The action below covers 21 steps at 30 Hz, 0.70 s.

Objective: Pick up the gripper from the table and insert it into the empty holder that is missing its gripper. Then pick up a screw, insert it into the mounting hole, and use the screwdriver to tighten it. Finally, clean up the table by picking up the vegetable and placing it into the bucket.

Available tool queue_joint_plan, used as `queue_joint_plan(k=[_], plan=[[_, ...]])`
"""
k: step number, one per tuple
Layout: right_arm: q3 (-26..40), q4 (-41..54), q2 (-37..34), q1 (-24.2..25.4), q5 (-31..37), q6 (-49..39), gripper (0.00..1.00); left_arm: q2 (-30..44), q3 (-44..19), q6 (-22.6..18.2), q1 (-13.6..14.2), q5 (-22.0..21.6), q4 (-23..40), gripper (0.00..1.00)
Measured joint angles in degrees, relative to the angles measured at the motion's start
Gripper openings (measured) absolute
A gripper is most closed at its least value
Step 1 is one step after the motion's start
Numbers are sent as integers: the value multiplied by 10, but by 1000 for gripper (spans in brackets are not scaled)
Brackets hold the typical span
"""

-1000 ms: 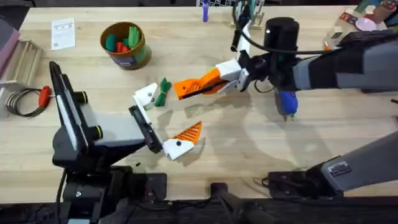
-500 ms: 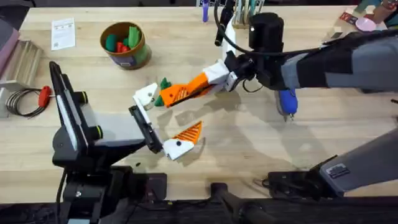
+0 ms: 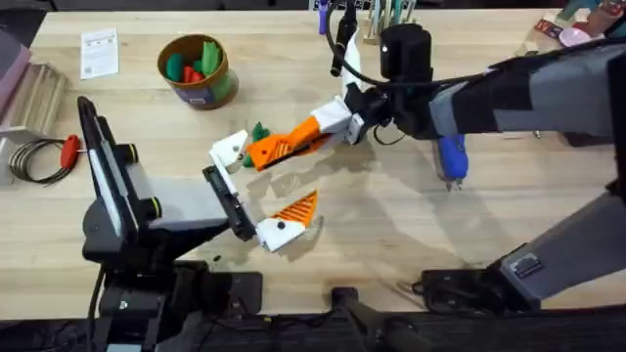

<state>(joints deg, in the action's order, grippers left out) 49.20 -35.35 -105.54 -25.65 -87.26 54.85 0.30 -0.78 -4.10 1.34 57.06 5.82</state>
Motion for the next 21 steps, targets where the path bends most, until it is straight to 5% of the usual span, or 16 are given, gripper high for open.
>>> queue_joint_plan(k=[21], plan=[[24, 11, -5, -27, 0, 0, 9, 0, 0, -2, -2, 0, 0, 985]])
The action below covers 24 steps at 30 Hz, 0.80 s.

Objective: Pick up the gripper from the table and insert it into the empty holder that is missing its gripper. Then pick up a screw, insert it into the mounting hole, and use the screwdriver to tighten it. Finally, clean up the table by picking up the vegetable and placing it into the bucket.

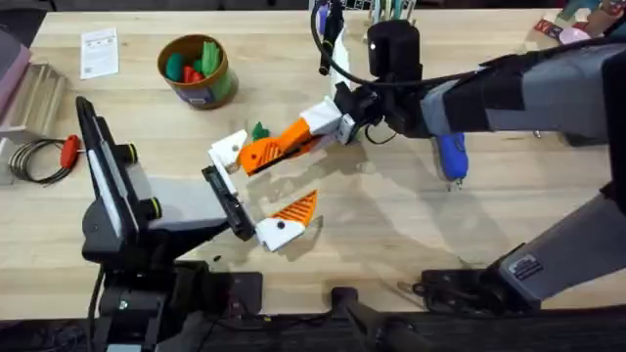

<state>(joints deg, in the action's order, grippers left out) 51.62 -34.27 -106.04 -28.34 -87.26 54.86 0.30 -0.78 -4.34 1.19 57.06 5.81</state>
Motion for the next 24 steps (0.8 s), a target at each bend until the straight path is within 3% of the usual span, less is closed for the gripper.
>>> queue_joint_plan(k=[12, 24], plan=[[1, 0, 0, 0, 8, 0, 9, 0, 0, 0, 0, -1, 0, 985], [43, 1, -33, -7, 8, 14, 9, 0, 0, -1, -4, -12, 0, 985]])
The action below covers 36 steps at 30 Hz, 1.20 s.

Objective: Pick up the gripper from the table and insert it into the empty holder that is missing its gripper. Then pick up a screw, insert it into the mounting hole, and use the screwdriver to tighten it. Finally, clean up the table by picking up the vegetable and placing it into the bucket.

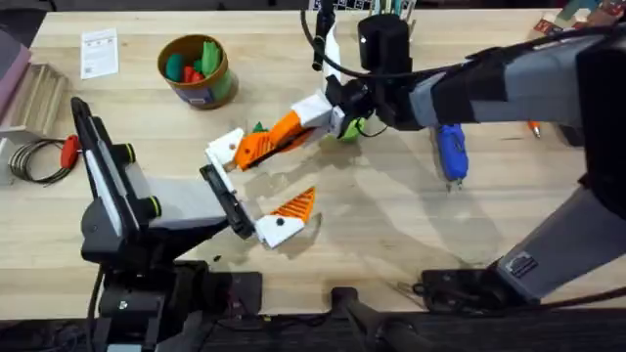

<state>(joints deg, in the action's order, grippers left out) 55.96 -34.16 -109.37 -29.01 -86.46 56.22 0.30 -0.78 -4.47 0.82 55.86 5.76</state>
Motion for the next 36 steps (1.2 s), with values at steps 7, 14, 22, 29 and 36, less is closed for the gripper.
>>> queue_joint_plan(k=[7, 14, 22, 29, 36], plan=[[9, -1, -4, -7, 2, 6, 9, 0, 0, 0, 0, 0, 0, 985], [10, -1, -4, -8, 2, 6, 9, 0, 0, 0, 0, 0, 0, 985], [14, -1, -4, -16, 16, 8, 9, 0, 0, 0, 0, 0, 0, 985], [18, -1, -4, -21, 25, 16, 8, 0, 0, 0, 0, 0, 0, 985], [29, -1, -12, -23, 26, 37, 8, 0, 0, 0, 0, -4, 0, 986]])
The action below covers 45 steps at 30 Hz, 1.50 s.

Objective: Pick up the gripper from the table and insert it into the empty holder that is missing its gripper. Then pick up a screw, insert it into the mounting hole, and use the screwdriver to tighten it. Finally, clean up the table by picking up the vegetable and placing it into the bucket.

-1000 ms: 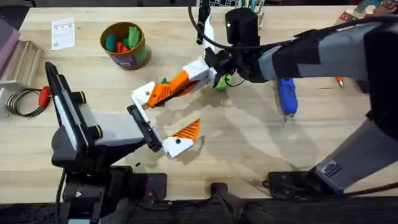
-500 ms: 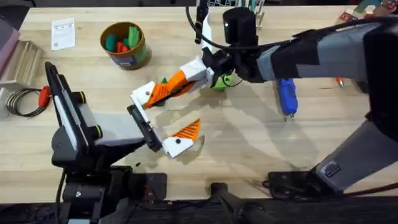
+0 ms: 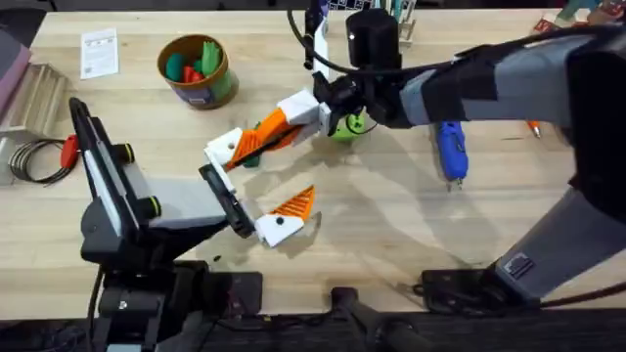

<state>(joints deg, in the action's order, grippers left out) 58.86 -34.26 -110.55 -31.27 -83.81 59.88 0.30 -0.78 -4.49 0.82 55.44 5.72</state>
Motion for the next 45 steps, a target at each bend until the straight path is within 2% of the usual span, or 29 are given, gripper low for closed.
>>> queue_joint_plan(k=[6, 45], plan=[[23, 0, -20, -3, -12, 6, 8, 0, 0, 2, 0, -2, 0, 985], [50, 0, -42, -5, -34, 12, 8, 0, 0, 1, 0, -12, -1, 985]])
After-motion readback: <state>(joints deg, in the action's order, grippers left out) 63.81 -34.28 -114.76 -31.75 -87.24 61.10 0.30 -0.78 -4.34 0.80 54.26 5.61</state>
